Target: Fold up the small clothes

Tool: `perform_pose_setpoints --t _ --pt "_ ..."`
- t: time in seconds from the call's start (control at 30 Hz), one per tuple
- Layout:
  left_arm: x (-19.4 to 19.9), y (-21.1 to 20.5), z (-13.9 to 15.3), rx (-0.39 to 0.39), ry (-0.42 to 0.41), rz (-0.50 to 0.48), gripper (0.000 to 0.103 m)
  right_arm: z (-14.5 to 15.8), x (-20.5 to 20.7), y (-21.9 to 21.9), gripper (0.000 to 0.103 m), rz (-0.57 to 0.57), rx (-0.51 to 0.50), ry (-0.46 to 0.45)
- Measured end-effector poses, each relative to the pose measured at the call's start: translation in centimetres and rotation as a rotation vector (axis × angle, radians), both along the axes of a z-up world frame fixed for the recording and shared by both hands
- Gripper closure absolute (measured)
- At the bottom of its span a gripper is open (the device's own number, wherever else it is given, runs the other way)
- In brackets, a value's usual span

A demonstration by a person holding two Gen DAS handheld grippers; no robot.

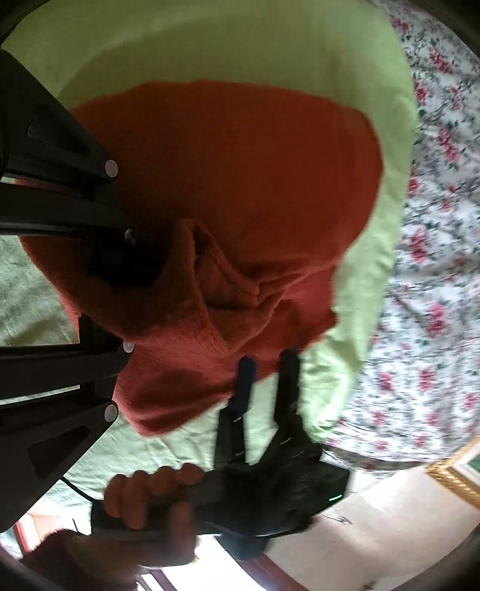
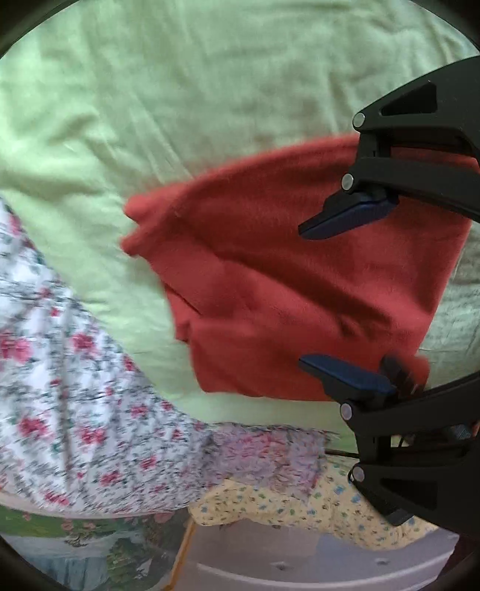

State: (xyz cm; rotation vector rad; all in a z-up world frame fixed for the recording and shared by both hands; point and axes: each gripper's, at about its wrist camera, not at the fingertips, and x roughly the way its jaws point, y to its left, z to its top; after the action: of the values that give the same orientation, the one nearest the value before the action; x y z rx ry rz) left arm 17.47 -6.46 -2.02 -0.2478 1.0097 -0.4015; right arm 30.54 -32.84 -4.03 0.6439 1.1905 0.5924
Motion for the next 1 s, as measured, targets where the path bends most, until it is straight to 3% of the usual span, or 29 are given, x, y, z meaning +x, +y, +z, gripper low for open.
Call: perform_pose_setpoints --t 0.33,0.37,0.4,0.5,0.63,0.73,0.9,1.0 --pt "-1.2 -0.4 1.6 0.085 -0.062 -0.045 0.090 -3.1 3.4 6.8 0.038 0.154 0.056 0.062" --pt "-1.5 -0.6 2.0 0.098 -0.070 -0.049 0.090 -2.9 3.5 7.2 0.048 0.167 0.056 0.051" --pt "-1.5 -0.8 2.4 0.110 -0.082 -0.051 0.090 -2.3 3.7 7.8 0.068 0.186 0.042 0.030" --pt "-1.8 -1.4 4.1 0.121 -0.129 -0.062 0.090 -0.5 4.1 7.8 0.084 0.195 0.018 -0.015" --pt "-1.5 -3.5 5.9 0.073 -0.171 -0.123 0.089 3.6 4.0 4.3 0.086 0.153 0.058 -0.118" --pt "-1.3 -6.2 4.9 0.087 -0.165 -0.177 0.089 4.8 3.9 2.3 0.086 0.151 -0.003 -0.165" --pt "-0.8 -9.5 1.5 0.109 -0.096 -0.226 0.088 2.1 4.0 -0.8 0.086 0.138 -0.137 -0.135" --pt "-0.9 -10.4 0.4 0.119 -0.079 -0.254 0.085 0.6 3.8 -2.3 0.087 0.111 -0.152 -0.119"
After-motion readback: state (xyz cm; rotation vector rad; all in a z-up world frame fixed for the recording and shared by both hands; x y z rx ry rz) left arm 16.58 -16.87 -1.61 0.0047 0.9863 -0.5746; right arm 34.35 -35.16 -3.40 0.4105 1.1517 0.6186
